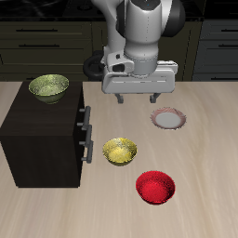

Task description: Open the top drawer of the wooden cabinet

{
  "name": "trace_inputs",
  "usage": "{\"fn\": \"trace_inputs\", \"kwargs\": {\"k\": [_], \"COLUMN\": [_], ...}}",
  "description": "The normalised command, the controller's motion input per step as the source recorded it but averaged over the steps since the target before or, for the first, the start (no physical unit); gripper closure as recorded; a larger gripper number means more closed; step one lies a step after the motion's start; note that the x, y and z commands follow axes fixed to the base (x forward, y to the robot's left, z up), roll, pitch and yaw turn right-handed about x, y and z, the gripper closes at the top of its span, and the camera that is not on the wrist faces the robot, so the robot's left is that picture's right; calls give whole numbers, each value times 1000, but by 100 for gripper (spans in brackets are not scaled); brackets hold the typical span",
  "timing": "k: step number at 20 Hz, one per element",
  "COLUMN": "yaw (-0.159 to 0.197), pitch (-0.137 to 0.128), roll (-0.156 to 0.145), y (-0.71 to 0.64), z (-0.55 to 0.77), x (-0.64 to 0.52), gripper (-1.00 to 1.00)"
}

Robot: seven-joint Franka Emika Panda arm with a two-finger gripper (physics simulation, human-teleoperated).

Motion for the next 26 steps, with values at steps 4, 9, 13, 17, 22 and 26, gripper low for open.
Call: {"fn": "trace_inputs", "kwargs": {"k": [4,9,13,17,22,26], "yaw": [4,6,6,7,33,160], "pitch": [5,18,0,-6,-6,-49], "roll": [-5,-32,-27,-1,-15,-179], "y": [16,-91,-126,-22,-28,-177], "z": [-17,-58,-52,-103,-58,2], "x": [93,123,187,49,0,-32], "gripper": [-100,-100,-100,-100,-100,-100]}}
